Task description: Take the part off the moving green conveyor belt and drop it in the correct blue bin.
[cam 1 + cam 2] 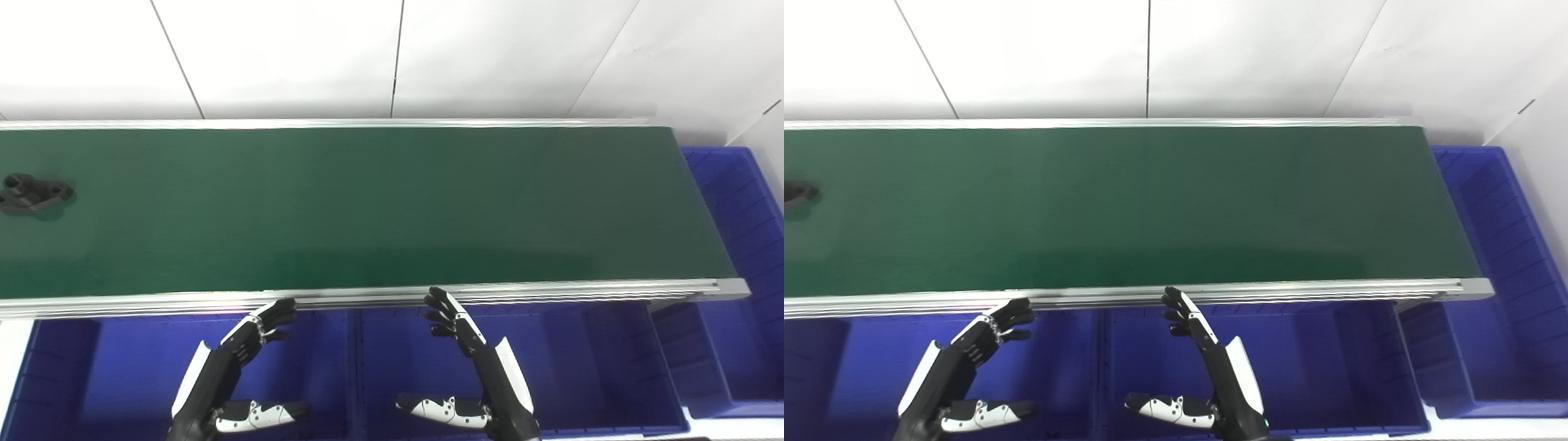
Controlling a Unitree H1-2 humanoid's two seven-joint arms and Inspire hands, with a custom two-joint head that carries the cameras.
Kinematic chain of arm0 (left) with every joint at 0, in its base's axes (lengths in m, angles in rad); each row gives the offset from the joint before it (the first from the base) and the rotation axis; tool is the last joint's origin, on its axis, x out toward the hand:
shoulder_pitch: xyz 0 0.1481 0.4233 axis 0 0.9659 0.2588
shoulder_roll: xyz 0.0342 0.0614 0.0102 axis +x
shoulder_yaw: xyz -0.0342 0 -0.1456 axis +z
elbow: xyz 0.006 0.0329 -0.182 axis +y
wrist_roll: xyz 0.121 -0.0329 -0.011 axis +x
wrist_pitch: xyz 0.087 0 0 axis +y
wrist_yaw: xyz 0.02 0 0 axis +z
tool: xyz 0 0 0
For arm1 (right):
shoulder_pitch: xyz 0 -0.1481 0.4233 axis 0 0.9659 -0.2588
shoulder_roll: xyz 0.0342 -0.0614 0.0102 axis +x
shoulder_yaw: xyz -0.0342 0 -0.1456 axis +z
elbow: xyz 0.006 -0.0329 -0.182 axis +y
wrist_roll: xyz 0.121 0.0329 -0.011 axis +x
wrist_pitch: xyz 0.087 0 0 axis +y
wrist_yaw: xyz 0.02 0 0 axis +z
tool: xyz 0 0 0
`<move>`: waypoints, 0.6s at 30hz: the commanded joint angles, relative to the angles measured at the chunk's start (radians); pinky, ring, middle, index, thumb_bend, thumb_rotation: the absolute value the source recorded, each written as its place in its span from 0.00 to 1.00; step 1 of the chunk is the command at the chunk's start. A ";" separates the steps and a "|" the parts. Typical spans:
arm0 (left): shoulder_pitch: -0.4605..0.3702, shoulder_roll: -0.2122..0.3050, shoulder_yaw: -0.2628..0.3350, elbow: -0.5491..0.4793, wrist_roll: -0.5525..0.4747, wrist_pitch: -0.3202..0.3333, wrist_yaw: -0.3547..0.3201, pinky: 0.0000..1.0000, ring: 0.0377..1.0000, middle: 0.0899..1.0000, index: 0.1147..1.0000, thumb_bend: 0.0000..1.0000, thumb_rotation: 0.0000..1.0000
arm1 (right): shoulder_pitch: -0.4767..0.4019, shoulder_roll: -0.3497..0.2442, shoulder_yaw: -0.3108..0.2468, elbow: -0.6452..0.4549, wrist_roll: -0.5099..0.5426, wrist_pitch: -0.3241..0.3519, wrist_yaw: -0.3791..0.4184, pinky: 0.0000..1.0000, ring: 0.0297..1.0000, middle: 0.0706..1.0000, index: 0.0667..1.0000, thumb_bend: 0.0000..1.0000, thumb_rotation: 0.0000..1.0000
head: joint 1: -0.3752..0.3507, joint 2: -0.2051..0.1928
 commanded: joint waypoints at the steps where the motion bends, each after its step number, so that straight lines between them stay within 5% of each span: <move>1: 0.016 0.019 0.002 -0.048 0.022 -0.033 0.009 0.73 0.80 0.83 0.81 0.74 0.28 | 0.011 0.003 -0.001 -0.020 -0.016 -0.042 -0.002 0.77 0.83 0.86 0.89 0.77 0.28 | -0.002 0.000; 18: 0.039 0.050 -0.065 -0.068 0.101 -0.033 0.076 0.74 0.81 0.84 0.81 0.76 0.26 | 0.017 -0.046 -0.006 -0.046 -0.066 -0.026 0.039 0.75 0.82 0.85 0.84 0.82 0.28 | 0.017 -0.004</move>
